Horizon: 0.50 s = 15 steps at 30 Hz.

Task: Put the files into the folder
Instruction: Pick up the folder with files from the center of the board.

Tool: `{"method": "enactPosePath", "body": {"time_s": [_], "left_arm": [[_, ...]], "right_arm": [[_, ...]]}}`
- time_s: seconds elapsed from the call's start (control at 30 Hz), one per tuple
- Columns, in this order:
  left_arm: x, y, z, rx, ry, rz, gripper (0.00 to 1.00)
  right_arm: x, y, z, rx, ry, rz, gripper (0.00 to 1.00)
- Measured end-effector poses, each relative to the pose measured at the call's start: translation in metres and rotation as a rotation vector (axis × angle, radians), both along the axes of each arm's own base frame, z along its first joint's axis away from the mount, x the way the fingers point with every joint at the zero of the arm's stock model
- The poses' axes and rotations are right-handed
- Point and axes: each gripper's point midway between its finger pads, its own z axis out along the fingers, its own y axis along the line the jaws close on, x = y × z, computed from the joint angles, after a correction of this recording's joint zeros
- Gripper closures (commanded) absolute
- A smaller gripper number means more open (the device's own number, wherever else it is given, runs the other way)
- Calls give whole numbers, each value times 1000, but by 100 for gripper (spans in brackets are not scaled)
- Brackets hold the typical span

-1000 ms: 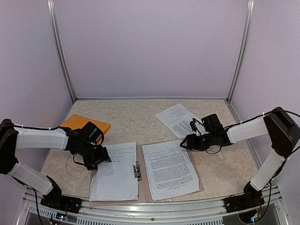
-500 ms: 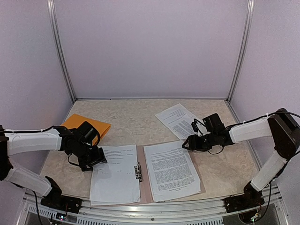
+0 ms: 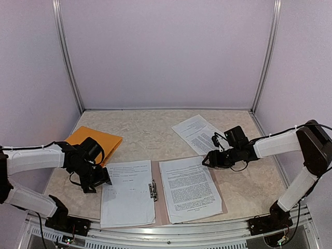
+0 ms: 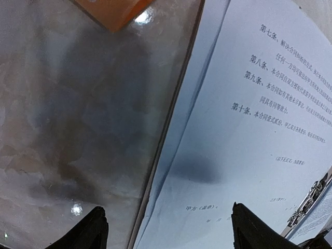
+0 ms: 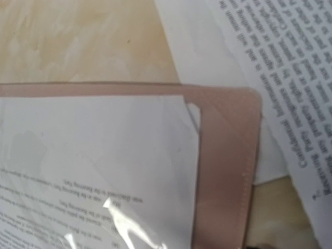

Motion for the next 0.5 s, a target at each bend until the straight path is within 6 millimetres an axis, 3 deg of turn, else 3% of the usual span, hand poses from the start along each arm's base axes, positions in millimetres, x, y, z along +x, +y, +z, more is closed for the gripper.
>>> {"method": "enactPosePath", "body": {"time_s": [0.17,0.5], "left_arm": [[4,-5,-14,-2,38,-24,24],[19,-26,-14,-133,-21,-9,30]], "right_arm": [[0,0,0,-1,0,1,37],[-3,-5,-7,5,-13,-16,39]]}}
